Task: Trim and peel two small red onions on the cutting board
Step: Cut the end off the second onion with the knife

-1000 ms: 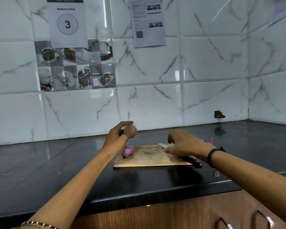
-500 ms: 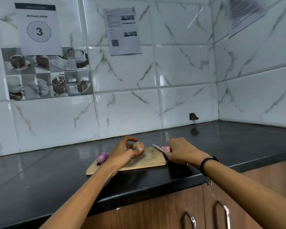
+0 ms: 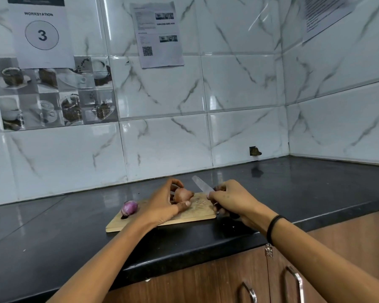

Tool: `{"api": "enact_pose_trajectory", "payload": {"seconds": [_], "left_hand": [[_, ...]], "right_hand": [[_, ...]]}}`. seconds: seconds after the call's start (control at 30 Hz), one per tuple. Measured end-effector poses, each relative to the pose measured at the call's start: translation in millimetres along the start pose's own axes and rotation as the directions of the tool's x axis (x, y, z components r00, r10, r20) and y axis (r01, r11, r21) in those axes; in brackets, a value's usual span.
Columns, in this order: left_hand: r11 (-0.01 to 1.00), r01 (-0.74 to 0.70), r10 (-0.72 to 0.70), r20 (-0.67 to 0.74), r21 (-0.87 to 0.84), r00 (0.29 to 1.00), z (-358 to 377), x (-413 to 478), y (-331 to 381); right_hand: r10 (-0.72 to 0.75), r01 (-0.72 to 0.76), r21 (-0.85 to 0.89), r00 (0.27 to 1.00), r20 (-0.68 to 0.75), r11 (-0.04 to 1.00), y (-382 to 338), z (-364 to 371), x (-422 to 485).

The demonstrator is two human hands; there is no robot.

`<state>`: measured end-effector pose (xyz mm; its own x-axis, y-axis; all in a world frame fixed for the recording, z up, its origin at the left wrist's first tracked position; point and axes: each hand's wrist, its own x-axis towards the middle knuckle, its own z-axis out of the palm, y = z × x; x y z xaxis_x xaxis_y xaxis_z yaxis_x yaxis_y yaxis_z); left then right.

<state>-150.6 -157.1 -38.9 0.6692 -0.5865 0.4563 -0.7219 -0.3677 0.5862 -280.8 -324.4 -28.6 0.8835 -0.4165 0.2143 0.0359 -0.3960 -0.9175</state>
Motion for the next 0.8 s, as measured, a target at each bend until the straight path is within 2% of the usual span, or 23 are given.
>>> {"api": "enact_pose_trajectory", "payload": {"seconds": [0.23,0.33,0.8], "left_hand": [[1.0,-0.012,0.011,-0.024,-0.012,1.0,5,12,-5],[1.0,-0.014,0.014,-0.039,0.004,0.999,8,17,-3],[0.999,-0.047,0.047,-0.066,0.001,0.997,14,21,2]], "right_hand": [[-0.053,0.053,0.233,0.999,-0.007,0.971,16,8,3],[-0.068,0.062,0.276,0.998,0.011,0.959,15,7,1],[-0.054,0.068,0.172,0.995,-0.085,0.983,19,10,4]]}}
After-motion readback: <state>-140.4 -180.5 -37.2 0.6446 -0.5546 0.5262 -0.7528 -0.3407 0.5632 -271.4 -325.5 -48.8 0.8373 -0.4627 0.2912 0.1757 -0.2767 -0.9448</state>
